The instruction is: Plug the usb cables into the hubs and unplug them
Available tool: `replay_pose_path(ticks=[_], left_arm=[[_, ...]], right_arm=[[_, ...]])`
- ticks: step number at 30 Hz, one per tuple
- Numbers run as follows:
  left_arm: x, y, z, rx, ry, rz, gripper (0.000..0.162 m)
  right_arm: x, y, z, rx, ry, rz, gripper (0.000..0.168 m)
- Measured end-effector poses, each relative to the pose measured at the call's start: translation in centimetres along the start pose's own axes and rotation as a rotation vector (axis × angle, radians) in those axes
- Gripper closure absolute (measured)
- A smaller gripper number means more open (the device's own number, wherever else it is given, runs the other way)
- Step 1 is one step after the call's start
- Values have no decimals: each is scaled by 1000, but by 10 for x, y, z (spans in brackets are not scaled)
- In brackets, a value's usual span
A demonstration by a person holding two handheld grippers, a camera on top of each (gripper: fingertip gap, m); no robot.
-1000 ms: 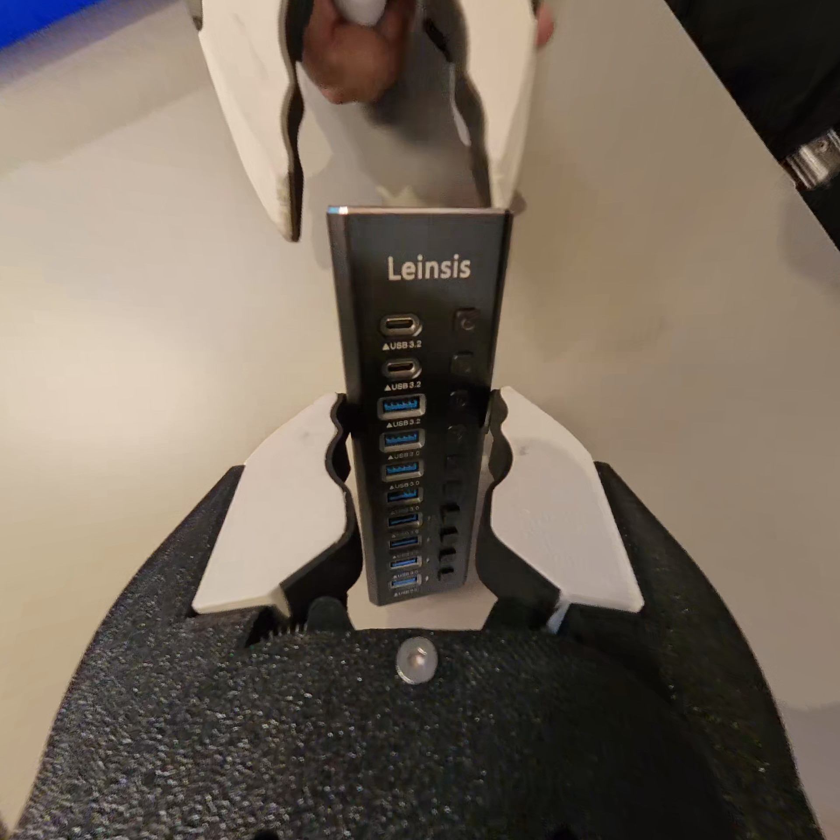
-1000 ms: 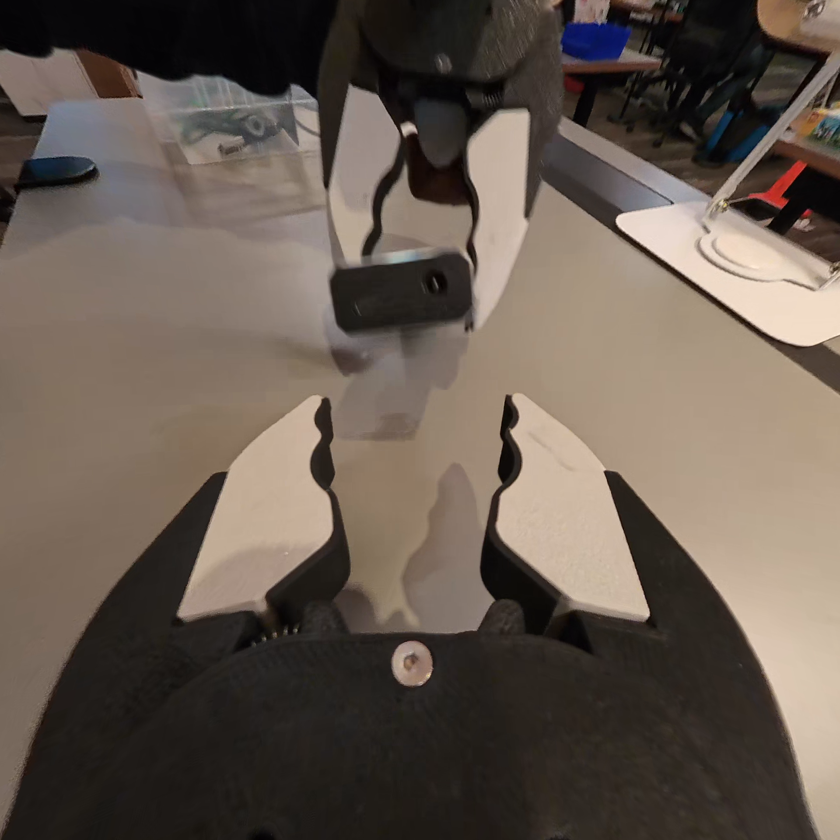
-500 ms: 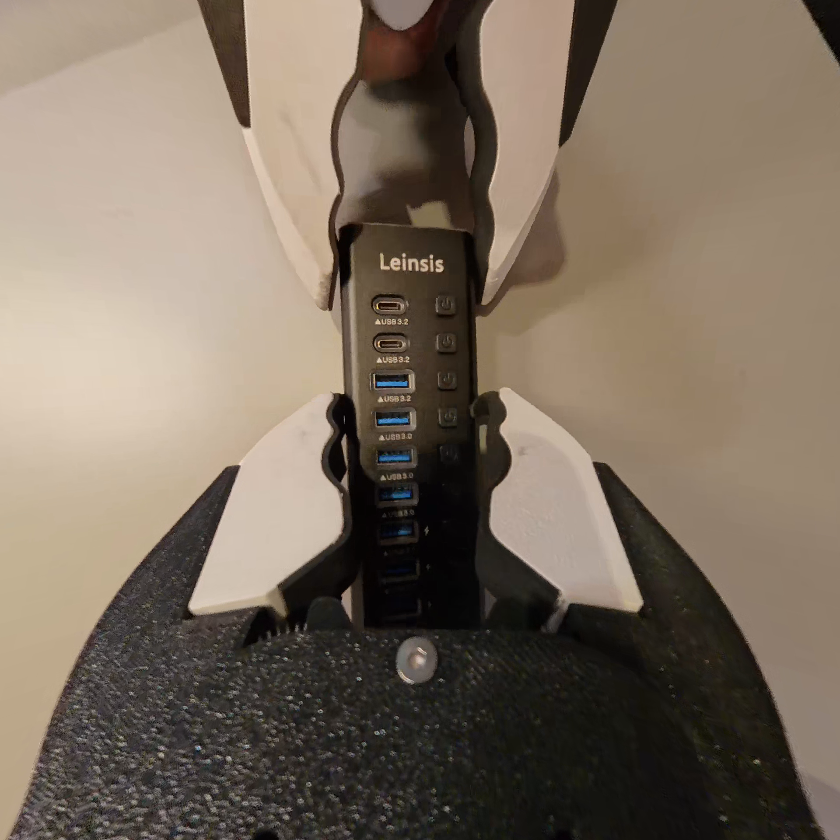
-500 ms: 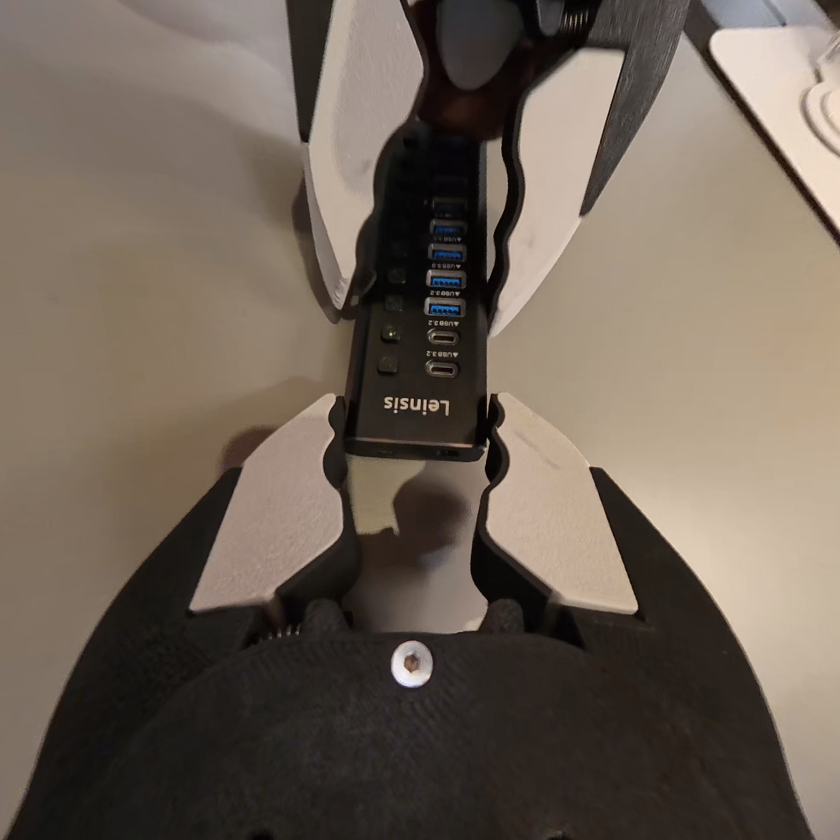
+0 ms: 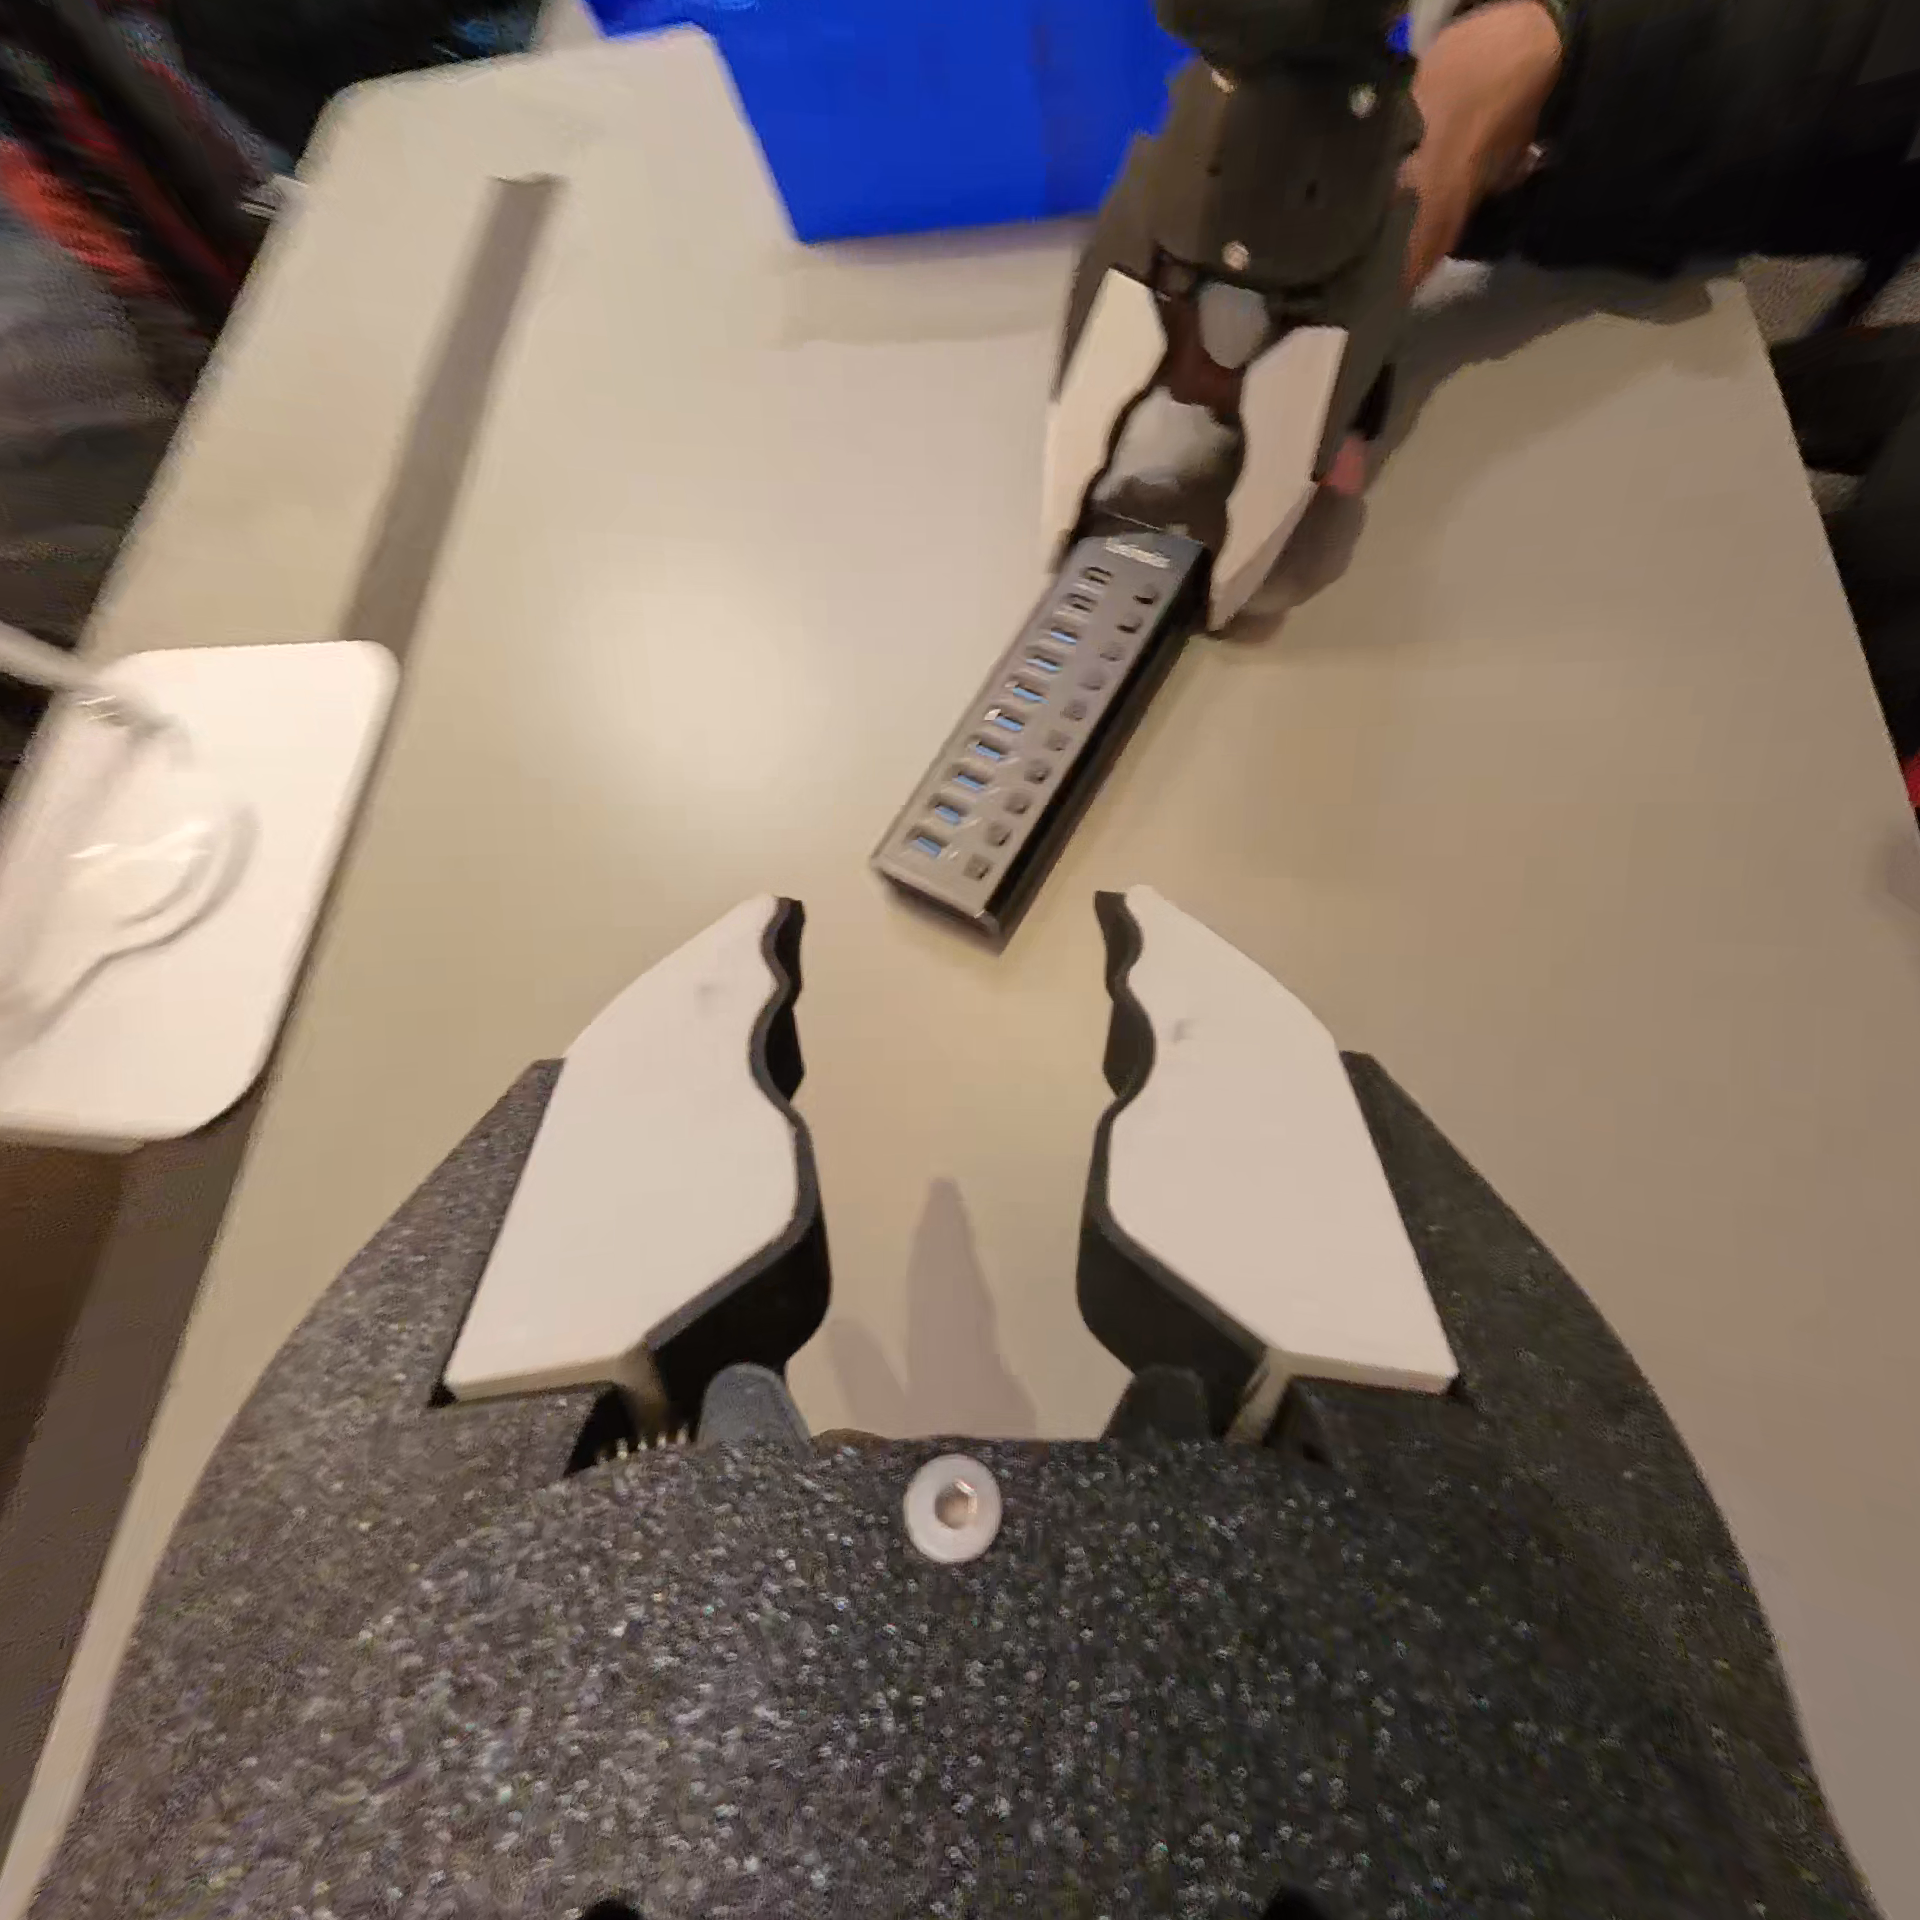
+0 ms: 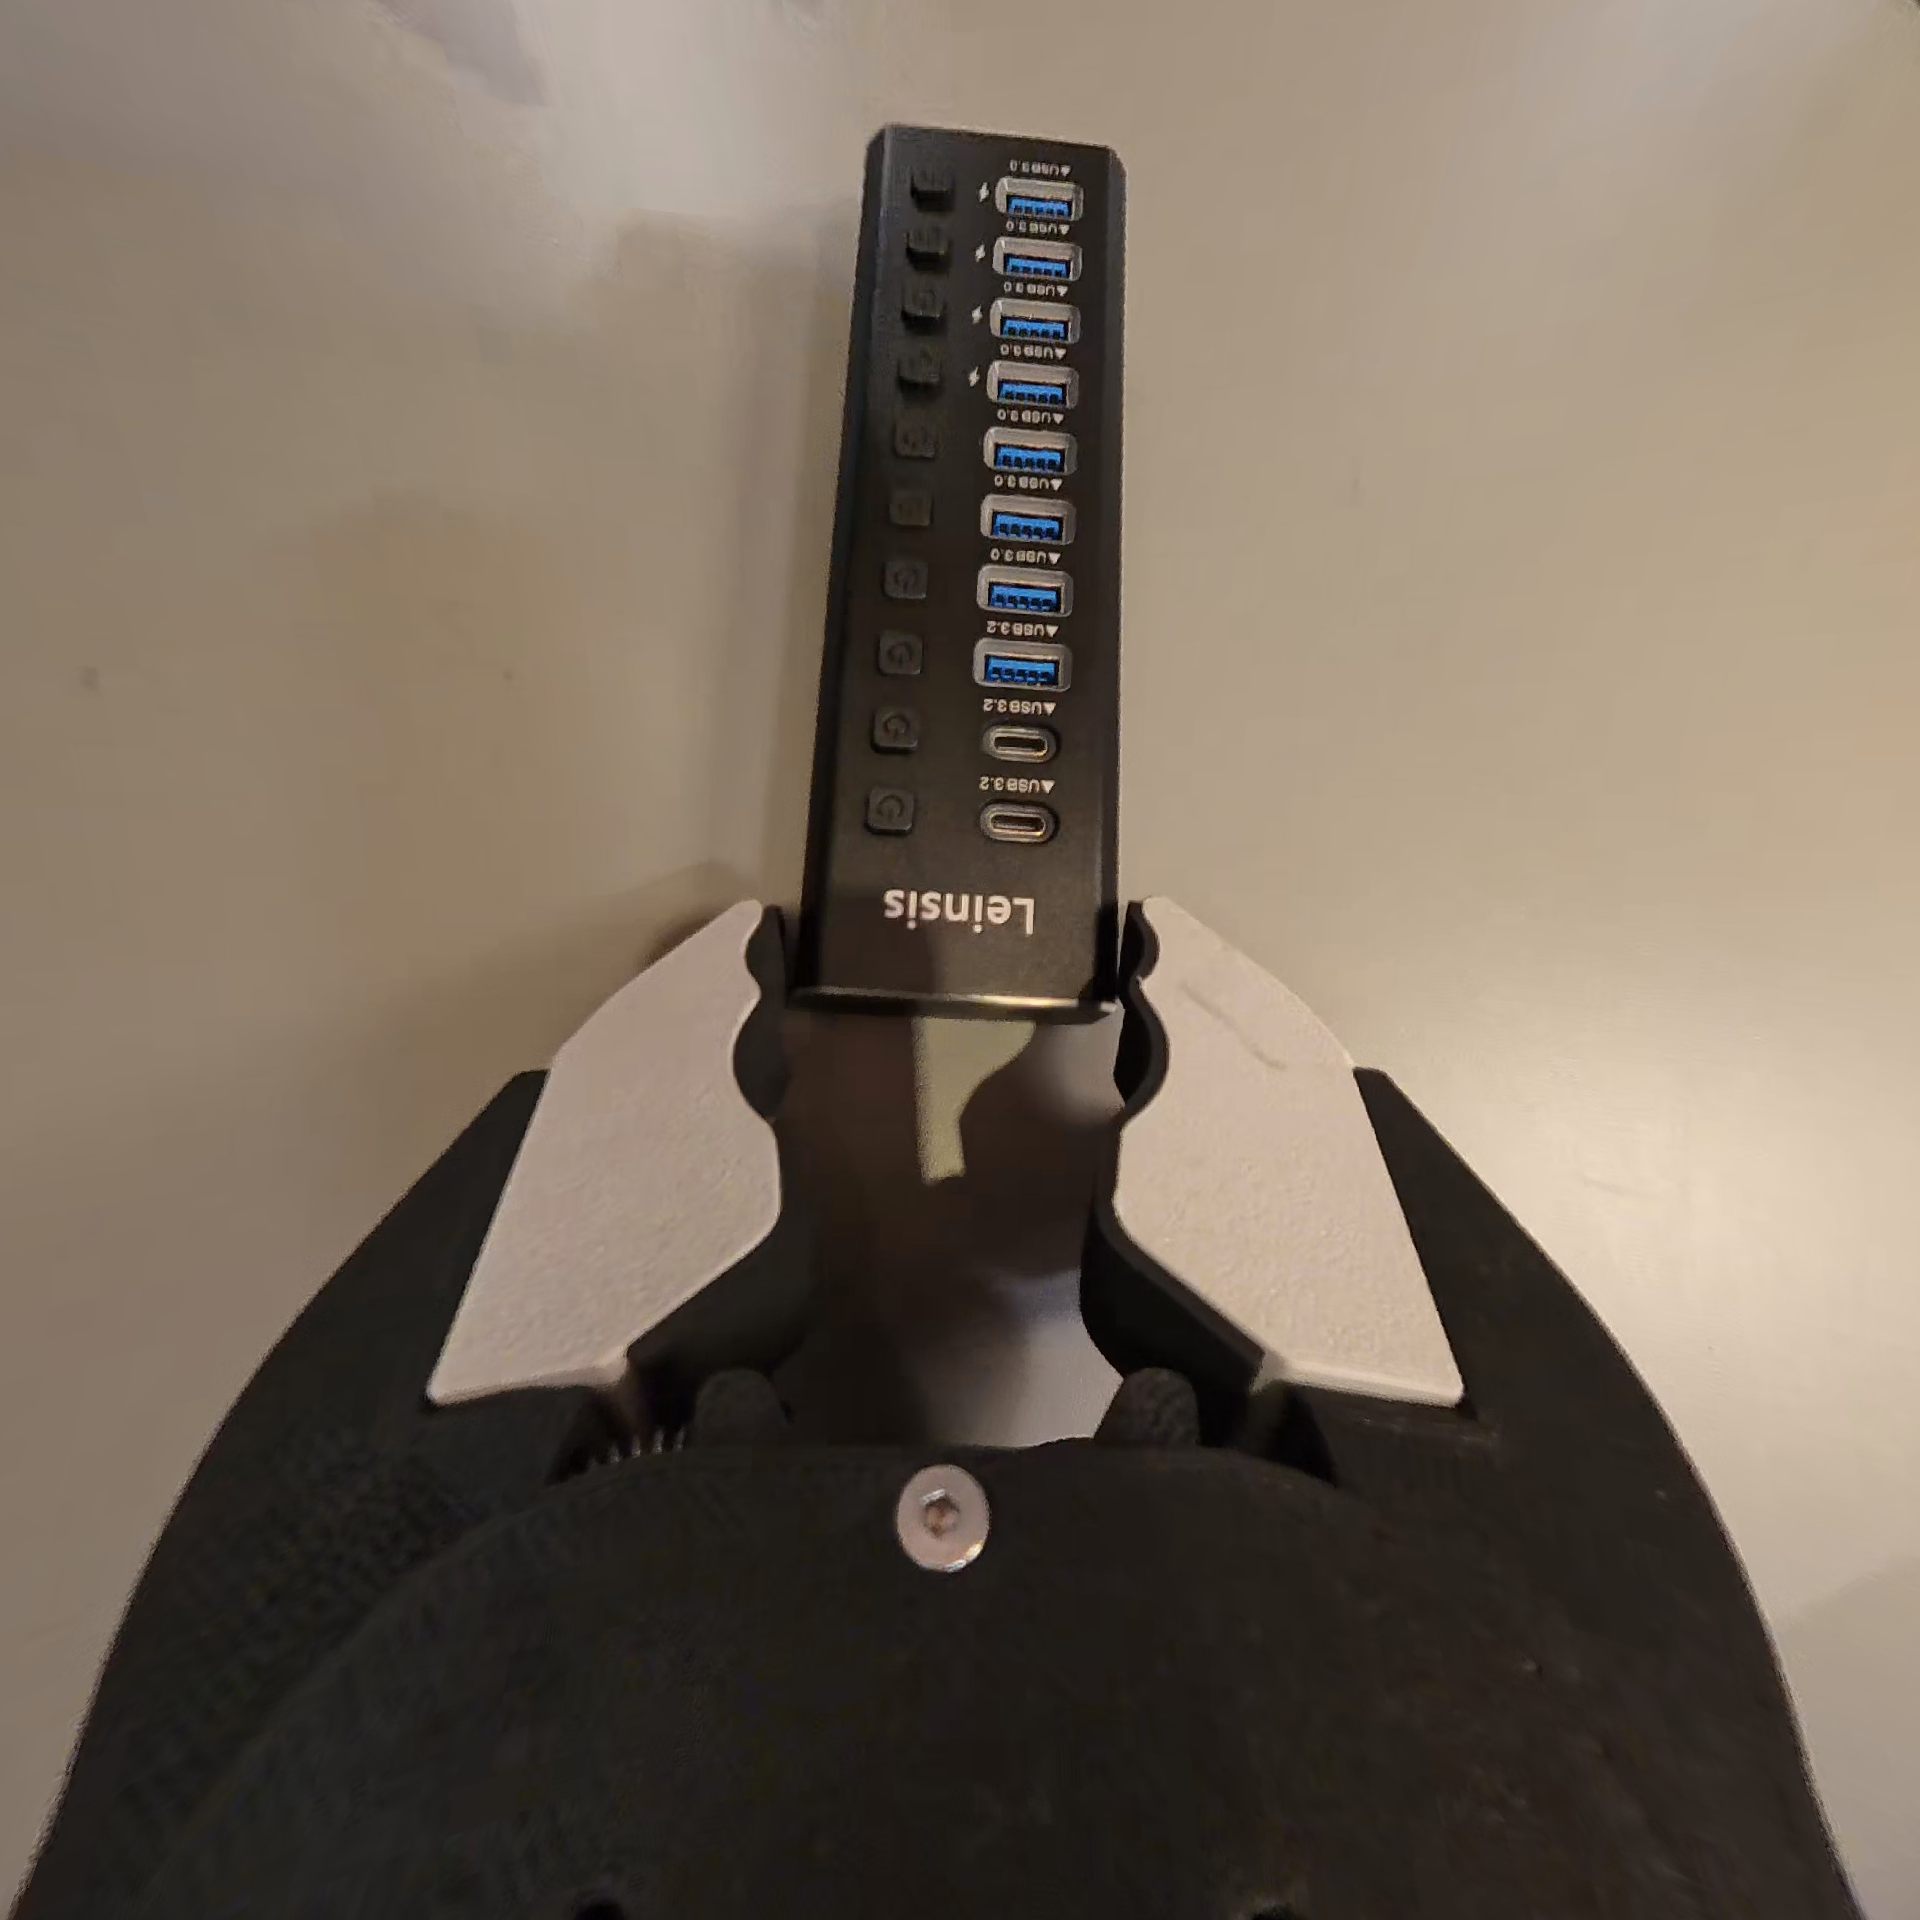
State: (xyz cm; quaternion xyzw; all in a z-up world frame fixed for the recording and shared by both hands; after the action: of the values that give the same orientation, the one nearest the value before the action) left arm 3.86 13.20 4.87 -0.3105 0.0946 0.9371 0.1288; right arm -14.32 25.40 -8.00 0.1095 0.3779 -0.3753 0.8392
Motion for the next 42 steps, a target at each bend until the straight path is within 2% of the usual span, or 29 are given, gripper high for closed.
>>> replay_pose_path(ticks=[1, 4, 6, 9, 13, 16, 19, 21, 22, 24, 26, 29, 32, 35, 38, 42], left_arm=[[-20, 3, -2, -11, -28, 59, 110], [-83, 13, -11, -50, -81, 280, 111], [-126, 17, -27, -73, -46, 429, 110], [-189, 17, -69, -158, 119, 590, 109], [-262, 7, -132, -331, 309, 722, 106], [-296, -6, -178, -439, 435, 758, 107], [-309, -10, -219, -569, 509, 785, 107], [-303, -11, -244, -714, 527, 764, 108], [-299, -10, -253, -728, 540, 755, 109], [-297, 0, -265, -559, 633, 787, 110], [-297, 14, -269, -322, 726, 809, 102], [-297, 28, -276, -146, 833, 776, 94], [-300, 33, -296, -114, 961, 667, 85], [-297, 38, -306, -129, 927, 625, 82], [-296, 46, -317, -72, 971, 676, 88], [-296, 51, -314, 40, 966, 778, 126]], right_arm=[[-1, 0, -1, 2, -2, 3, 107], [-7, -1, -3, 15, -22, 9, 101], [-11, -3, -5, 33, -40, 9, 101], [-17, -6, -7, 57, -66, 16, 101], [-21, -8, -8, 85, -83, 33, 103], [-20, -7, -8, 81, -76, 43, 104], [-18, -5, -9, 66, -57, 48, 105], [-17, -4, -10, 59, -45, 48, 105], [-16, -4, -10, 57, -41, 49, 105], [-15, -3, -10, 54, -35, 52, 105], [-15, -4, -11, 55, -33, 54, 106], [-15, -3, -10, 59, -36, 61, 106], [-15, -2, -11, 54, -34, 71, 107], [-15, -1, -11, 43, -27, 79, 107], [-14, 0, -12, 38, -24, 81, 108], [-15, 0, -11, 41, -27, 84, 108]])
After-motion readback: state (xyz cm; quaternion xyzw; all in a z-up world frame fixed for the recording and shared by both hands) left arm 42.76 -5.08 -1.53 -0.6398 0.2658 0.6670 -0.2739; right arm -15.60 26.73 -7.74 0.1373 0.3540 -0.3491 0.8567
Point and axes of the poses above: each gripper's, where its closed fingertips meet, x out along the fingers, z out of its top, y = z × x across the jaws, the point moved 3 cm from there along -x, back along the fingers, and after that the axes turned 4 degrees about -x, right-handed, at the moved point
